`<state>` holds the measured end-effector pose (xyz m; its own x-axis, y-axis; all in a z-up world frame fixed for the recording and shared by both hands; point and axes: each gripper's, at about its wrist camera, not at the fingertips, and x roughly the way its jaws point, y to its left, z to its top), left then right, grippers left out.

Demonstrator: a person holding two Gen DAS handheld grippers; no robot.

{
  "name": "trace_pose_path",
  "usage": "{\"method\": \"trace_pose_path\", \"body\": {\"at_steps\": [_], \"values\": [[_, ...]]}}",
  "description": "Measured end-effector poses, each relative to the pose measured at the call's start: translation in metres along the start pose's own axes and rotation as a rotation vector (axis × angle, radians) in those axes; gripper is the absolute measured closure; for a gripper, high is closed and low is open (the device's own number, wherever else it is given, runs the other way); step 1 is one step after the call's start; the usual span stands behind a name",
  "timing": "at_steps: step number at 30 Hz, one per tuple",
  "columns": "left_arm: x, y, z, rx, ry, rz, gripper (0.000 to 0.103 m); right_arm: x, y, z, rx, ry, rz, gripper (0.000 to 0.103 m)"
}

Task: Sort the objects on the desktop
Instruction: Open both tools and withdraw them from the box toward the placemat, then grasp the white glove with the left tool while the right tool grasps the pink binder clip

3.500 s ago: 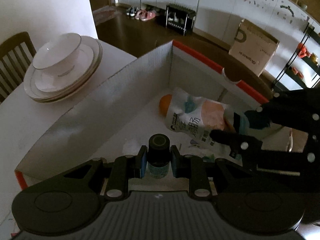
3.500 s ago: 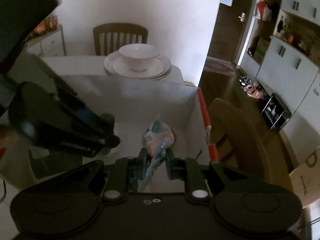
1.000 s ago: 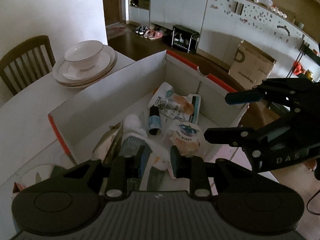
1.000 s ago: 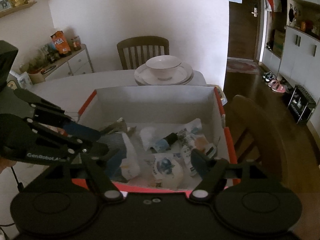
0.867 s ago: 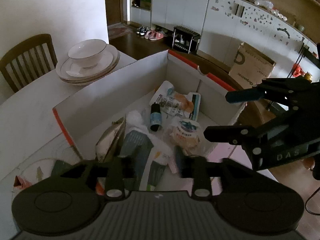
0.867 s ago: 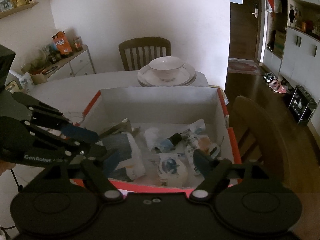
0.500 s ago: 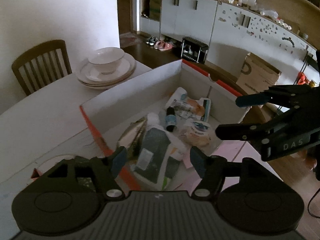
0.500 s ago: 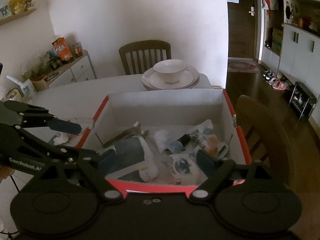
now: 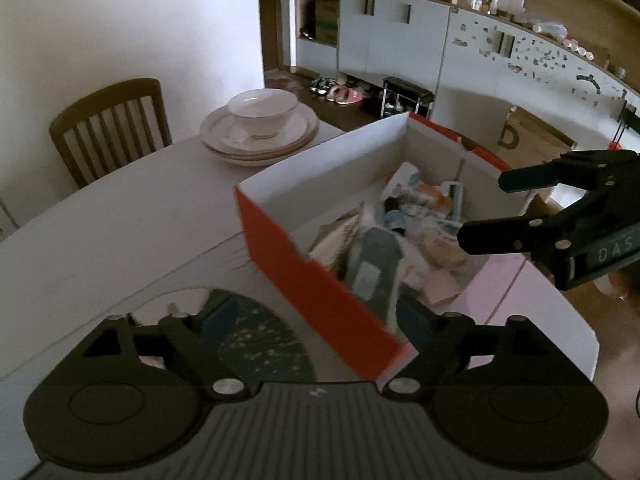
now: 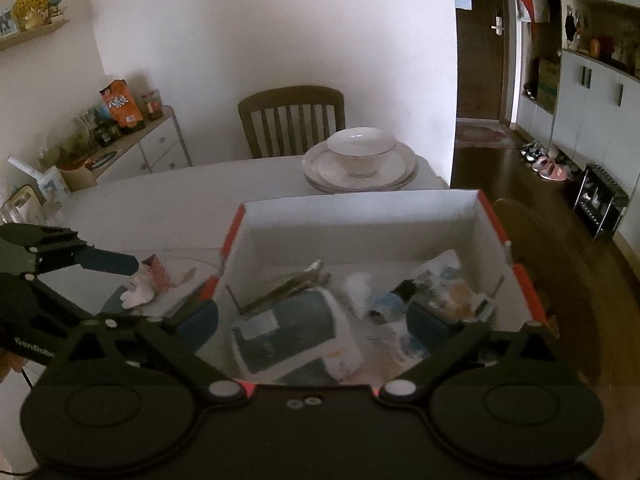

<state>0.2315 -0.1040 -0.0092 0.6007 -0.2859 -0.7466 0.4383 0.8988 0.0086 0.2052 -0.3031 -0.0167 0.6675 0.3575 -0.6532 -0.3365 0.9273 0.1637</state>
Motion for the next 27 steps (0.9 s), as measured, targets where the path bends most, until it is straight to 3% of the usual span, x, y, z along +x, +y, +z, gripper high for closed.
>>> {"method": "trace_pose_path", "body": {"at_steps": [5,27], "values": [[-0.008,0.023,-0.011,-0.017,-0.015,0.024,0.002,0.01,0.026,0.005,-0.012,0.009,0.011,0.002],[-0.009,0.118,-0.062,-0.13,0.01,0.086,0.001,0.078,0.129,0.035,-0.08,0.057,0.086,0.002]]}}
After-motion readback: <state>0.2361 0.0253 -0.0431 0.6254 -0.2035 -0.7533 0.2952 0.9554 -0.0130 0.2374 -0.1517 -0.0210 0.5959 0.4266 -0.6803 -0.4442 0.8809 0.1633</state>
